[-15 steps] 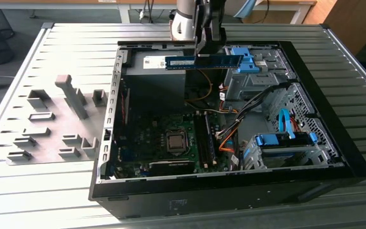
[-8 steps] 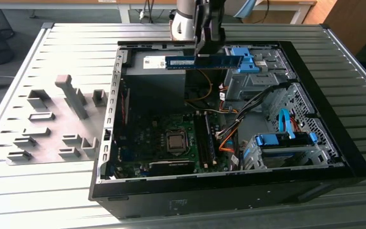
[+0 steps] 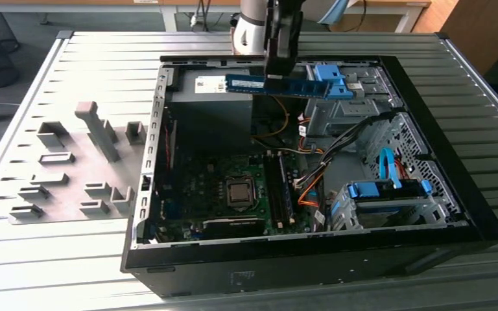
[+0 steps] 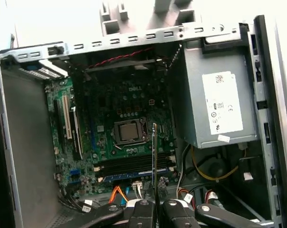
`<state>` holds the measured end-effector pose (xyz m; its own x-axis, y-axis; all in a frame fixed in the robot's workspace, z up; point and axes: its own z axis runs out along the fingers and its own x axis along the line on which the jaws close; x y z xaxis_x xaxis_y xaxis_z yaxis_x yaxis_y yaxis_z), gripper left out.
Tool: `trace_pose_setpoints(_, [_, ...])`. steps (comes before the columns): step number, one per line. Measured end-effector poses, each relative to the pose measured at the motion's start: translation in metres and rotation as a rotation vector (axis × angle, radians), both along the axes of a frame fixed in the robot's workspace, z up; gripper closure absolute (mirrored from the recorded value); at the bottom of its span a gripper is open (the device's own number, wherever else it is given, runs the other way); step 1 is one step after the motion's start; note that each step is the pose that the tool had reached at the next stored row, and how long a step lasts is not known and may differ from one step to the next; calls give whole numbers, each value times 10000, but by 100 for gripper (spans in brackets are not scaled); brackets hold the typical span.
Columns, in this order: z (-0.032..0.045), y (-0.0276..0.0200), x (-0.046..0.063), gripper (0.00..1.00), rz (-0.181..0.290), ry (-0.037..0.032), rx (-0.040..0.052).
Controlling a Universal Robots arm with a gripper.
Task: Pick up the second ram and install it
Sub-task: 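Insert the second ram into the second slot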
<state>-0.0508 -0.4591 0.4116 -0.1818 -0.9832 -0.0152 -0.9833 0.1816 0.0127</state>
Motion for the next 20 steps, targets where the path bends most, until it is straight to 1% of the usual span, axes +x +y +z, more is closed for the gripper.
trace_pose_setpoints(2, [-6,0,0,86,-323,-2,-3])
trace_pose_setpoints(3, [-21,0,0,86,-998,-4,-5])
trace_pose_setpoints(10, [-48,0,0,86,-2185,-8,-13])
trace_pose_setpoints(20, [-99,0,0,86,-4000,-6,-14])
